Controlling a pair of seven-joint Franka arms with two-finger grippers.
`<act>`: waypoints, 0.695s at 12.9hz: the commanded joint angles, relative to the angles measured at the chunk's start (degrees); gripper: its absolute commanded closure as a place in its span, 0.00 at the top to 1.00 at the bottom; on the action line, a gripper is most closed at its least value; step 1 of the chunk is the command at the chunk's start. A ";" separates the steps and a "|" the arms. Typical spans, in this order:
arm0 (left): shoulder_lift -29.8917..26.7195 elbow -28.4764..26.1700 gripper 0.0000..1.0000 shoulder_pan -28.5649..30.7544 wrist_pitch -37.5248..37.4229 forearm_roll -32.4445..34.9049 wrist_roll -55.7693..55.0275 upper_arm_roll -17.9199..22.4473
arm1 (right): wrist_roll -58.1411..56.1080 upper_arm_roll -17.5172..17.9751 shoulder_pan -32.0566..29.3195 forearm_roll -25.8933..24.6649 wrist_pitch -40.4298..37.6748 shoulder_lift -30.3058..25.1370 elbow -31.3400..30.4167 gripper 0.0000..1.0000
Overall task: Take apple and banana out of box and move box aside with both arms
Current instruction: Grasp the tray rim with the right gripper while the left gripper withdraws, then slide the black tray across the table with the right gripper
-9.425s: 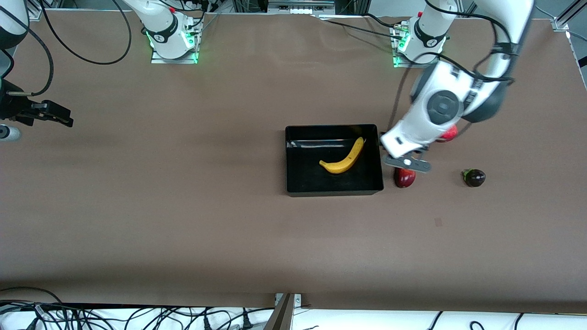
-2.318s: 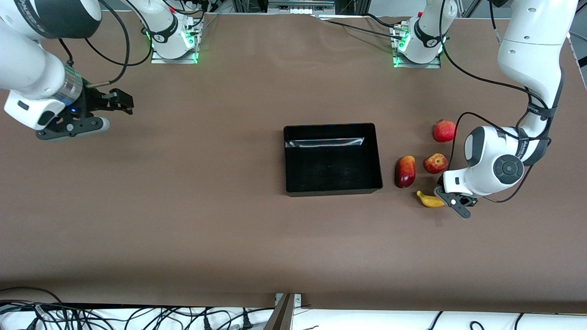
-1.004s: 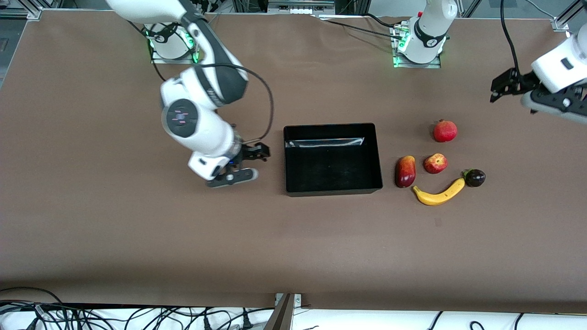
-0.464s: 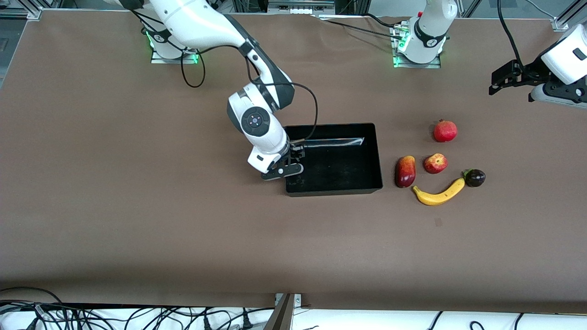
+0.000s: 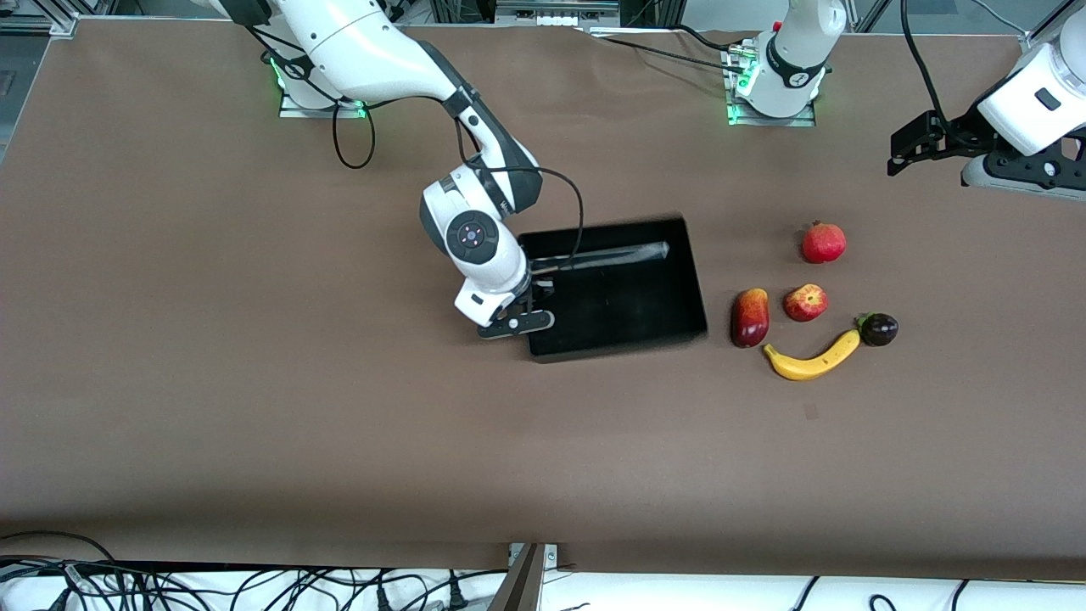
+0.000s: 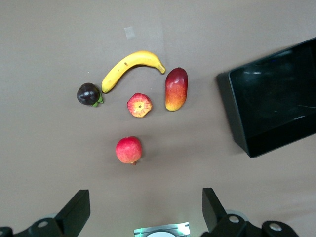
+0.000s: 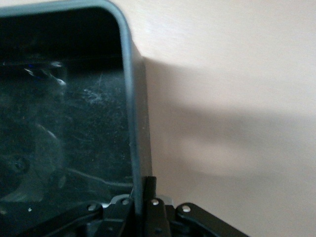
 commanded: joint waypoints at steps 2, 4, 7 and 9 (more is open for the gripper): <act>0.68 3.10 1.00 0.18 -0.85 0.85 -0.17 0.29 | -3.62 -8.82 -3.35 1.02 -19.10 -10.46 -1.09 0.00; 1.29 3.11 1.00 0.09 -0.85 0.85 -0.35 -0.32 | -6.43 -16.90 -3.79 1.11 -23.26 -12.32 -1.27 0.00; 1.65 3.37 1.00 -0.53 -0.76 0.85 -0.88 -0.93 | -15.38 -23.53 -8.17 1.11 -21.09 -12.24 -6.18 0.00; 1.65 3.37 1.00 -0.53 -0.86 0.93 -1.05 -2.16 | -23.02 -23.53 -13.79 1.11 -20.82 -11.88 -7.94 0.00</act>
